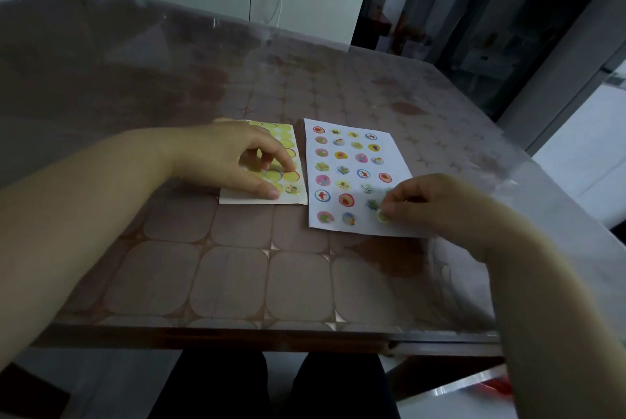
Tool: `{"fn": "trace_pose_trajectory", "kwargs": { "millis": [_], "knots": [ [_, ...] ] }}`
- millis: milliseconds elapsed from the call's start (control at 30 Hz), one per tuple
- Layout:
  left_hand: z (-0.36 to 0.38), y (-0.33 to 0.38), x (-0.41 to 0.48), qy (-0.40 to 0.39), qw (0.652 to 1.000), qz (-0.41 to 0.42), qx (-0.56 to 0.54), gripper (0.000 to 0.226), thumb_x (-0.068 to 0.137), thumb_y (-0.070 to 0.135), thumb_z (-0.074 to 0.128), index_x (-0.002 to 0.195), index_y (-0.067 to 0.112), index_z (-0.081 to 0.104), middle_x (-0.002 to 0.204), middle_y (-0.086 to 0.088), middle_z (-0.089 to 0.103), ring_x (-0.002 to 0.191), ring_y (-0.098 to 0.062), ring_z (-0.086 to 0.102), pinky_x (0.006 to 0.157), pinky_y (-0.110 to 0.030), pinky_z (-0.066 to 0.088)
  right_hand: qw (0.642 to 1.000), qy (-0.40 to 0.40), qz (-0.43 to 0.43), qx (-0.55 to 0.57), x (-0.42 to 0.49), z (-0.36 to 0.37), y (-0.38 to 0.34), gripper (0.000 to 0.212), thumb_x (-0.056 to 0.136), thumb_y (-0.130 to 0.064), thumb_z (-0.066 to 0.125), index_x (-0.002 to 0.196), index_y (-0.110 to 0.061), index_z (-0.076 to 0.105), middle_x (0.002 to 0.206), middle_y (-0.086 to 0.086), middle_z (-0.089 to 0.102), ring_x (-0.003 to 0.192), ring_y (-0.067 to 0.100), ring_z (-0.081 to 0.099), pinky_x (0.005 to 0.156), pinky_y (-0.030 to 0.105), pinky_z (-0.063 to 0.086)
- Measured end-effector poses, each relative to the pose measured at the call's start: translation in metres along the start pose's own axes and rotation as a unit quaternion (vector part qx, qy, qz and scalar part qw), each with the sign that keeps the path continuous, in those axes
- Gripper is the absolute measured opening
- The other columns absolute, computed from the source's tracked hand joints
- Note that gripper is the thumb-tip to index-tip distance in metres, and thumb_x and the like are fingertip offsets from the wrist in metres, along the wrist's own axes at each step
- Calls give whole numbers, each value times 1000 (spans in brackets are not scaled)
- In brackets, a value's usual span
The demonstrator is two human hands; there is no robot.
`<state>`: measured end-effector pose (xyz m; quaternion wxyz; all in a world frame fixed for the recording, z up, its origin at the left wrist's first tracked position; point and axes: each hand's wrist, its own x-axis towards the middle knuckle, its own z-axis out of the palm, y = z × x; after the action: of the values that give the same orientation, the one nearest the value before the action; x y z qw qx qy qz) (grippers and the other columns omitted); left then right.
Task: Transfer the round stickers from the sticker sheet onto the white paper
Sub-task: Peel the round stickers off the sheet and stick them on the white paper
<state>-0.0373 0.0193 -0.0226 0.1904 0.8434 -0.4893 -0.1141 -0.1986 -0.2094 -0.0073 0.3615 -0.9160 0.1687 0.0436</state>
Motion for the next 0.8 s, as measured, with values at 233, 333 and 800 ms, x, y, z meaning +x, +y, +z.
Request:
{"fn": "trace_pose_trajectory", "kwargs": {
  "millis": [233, 333, 800],
  "knots": [
    [0, 4, 0, -6, 1000, 4, 3, 51, 53, 74, 55, 99, 53, 60, 88, 30, 51, 87, -1, 47, 81, -26, 42, 999, 21, -21, -35, -1, 5, 2, 9, 81, -26, 69, 71, -27, 67, 71, -13, 54, 63, 3, 48, 48, 8, 35],
    [1, 2, 0, 0, 1000, 0, -12, 53, 52, 73, 57, 102, 56, 56, 88, 27, 51, 87, 0, 47, 80, -25, 42, 998, 21, -28, -54, -2, 5, 3, 9, 82, -27, 67, 73, -28, 66, 72, -14, 54, 64, 3, 48, 47, 6, 34],
    [-1, -1, 0, 28, 999, -10, -33, 70, 46, 73, 58, 112, 54, 49, 88, 26, 51, 87, -1, 47, 80, -20, 39, 997, 16, -53, -58, 10, 5, 12, 19, 75, -31, 73, 78, -24, 56, 90, -7, 56, 69, 6, 47, 59, 21, 35]
  ]
}}
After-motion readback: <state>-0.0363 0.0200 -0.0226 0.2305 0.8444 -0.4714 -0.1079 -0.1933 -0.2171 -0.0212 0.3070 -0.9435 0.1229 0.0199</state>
